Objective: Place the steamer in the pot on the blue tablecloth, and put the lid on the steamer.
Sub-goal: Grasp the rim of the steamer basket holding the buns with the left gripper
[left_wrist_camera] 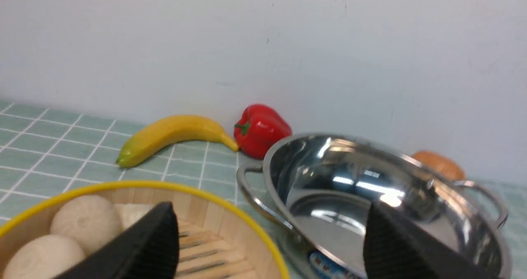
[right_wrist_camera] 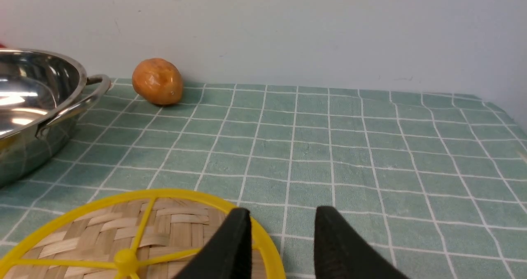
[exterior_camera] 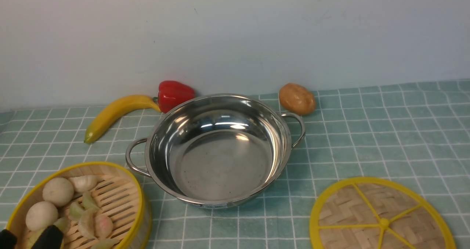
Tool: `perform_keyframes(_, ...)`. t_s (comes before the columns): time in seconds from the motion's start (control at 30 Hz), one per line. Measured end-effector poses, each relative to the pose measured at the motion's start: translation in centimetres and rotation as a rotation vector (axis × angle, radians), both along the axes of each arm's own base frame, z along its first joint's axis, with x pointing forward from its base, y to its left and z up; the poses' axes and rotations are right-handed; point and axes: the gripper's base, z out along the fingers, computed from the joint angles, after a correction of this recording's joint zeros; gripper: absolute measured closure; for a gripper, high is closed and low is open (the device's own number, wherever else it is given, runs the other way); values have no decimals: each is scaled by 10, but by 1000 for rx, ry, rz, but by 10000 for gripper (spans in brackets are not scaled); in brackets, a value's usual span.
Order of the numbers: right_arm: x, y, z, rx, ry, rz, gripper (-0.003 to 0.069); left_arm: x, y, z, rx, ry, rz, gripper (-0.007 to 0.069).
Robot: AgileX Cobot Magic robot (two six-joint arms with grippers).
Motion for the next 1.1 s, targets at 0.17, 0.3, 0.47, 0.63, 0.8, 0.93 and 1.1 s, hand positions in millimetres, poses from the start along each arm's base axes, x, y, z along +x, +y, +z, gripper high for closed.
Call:
perform_keyframes(0.17, 0, 0, 0, 0, 0, 0, 417, 0, 1, 4, -162, -33, 9, 69)
perform_keyframes(0.3, 0, 0, 0, 0, 0, 0, 417, 0, 3, 9, -242, -76, 33, 69)
perform_keyframes(0.47, 0, 0, 0, 0, 0, 0, 417, 0, 4, 11, -285, -95, 43, 69)
perform_keyframes(0.63, 0, 0, 0, 0, 0, 0, 417, -2, 3, 19, -286, -98, 22, 69)
perform_keyframes(0.8, 0, 0, 0, 0, 0, 0, 417, -4, -5, 23, -267, -25, -53, 69)
perform_keyframes(0.93, 0, 0, 0, 0, 0, 0, 417, -7, -8, 32, -258, -20, -85, 69)
perform_keyframes(1.1, 0, 0, 0, 0, 0, 0, 417, -11, -7, 48, -255, -68, -91, 69)
